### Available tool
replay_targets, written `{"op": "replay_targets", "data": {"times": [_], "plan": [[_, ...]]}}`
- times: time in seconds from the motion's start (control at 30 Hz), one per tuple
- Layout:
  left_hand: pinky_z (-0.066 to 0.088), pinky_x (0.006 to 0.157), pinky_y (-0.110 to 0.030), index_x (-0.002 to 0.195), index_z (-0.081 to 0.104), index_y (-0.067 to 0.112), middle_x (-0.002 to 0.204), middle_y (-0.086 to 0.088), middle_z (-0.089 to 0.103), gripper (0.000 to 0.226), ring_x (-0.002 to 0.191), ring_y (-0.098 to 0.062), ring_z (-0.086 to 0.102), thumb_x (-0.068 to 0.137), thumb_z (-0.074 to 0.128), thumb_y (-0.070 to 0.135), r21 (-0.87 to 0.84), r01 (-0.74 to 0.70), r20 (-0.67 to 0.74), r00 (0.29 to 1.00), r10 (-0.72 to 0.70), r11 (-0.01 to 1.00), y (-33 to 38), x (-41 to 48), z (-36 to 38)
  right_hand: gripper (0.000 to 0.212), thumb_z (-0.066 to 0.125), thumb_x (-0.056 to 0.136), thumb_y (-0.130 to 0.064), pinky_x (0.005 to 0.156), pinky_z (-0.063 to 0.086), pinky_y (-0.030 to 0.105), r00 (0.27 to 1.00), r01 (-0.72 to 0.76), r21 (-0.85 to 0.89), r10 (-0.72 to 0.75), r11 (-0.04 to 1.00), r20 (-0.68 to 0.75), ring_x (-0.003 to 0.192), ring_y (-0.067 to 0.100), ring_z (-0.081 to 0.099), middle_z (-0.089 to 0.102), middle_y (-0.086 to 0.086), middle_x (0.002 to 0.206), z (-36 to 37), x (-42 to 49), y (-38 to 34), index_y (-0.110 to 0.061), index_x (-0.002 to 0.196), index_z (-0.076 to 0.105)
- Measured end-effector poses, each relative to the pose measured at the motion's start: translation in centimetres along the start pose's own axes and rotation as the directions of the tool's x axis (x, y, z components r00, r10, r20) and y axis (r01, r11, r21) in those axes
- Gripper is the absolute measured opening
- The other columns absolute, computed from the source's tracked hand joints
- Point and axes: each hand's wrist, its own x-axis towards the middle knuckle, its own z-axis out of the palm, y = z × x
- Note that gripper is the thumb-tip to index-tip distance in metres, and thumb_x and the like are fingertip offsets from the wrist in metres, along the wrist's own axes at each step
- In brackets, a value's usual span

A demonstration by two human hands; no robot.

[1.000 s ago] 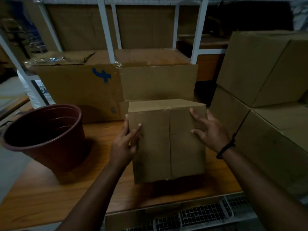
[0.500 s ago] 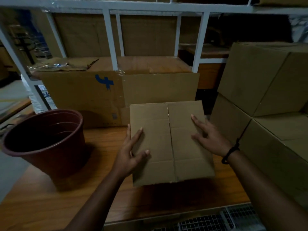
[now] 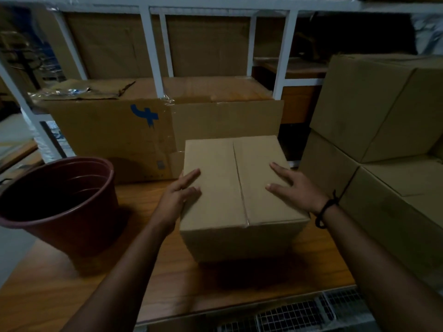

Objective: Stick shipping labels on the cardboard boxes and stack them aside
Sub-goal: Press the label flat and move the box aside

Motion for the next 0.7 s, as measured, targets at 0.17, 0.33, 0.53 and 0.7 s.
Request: {"op": "replay_targets", "data": {"times": [0.17, 0.33, 0.53, 0.7], "plan": [[0.043, 0.091, -0.022, 0.14, 0.053, 0.029, 0.142, 0.01, 0.043, 0.053, 0.111, -0.002, 0.051, 0.092, 0.052, 0.006, 0.063, 0.093, 0.038, 0.995, -0.095, 0.994, 0.2, 0.1, 0.3, 0.075, 0.066, 0.08, -0.058, 0.112, 0.03, 0.037, 0.991, -0.097, 0.02, 0.095, 0.995, 0.097, 0.139, 0.011, 0.034, 0.036, -0.012, 0.153, 0.8, 1.4, 0.6, -0.035, 0.146, 0.039], [0.044, 0.085, -0.022, 0.141, 0.051, 0.029, 0.142, 0.007, 0.044, 0.053, 0.108, -0.002, 0.05, 0.093, 0.052, 0.006, 0.114, 0.146, 0.058, 0.986, -0.154, 0.983, -0.1, 0.3, 0.9, 0.082, 0.068, 0.072, -0.063, 0.113, 0.031, 0.042, 0.983, -0.157, 0.056, 0.15, 0.986, 0.104, 0.137, 0.014, 0.037, 0.037, -0.009, 0.153, 1.3, 1.8, 1.7, -0.036, 0.144, 0.041], [0.028, 0.113, -0.047, 0.133, 0.048, 0.05, 0.158, 0.003, 0.03, 0.055, 0.142, -0.024, 0.032, 0.081, 0.059, 0.062, 0.17, 0.106, 0.049, 0.992, -0.116, 0.98, 0.6, -1.1, 1.6, 0.073, 0.065, 0.079, -0.063, 0.114, 0.031, 0.045, 0.983, -0.144, 0.116, 0.128, 0.983, 0.131, 0.14, 0.016, 0.033, 0.035, -0.009, 0.154, 0.4, 1.5, 2.5, -0.038, 0.143, 0.041], [0.034, 0.112, -0.048, 0.132, 0.045, 0.059, 0.163, 0.003, 0.014, 0.097, 0.147, -0.026, 0.018, 0.042, 0.065, 0.09, 0.391, 0.041, 0.031, 0.998, -0.058, 0.919, -0.2, -5.3, 1.2, 0.08, 0.05, 0.068, -0.083, 0.111, 0.038, 0.045, 0.991, -0.048, 0.149, 0.029, 0.988, 0.127, 0.137, 0.011, 0.038, 0.04, -0.014, 0.149, -0.7, -3.1, 3.1, -0.045, 0.139, 0.043]]}}
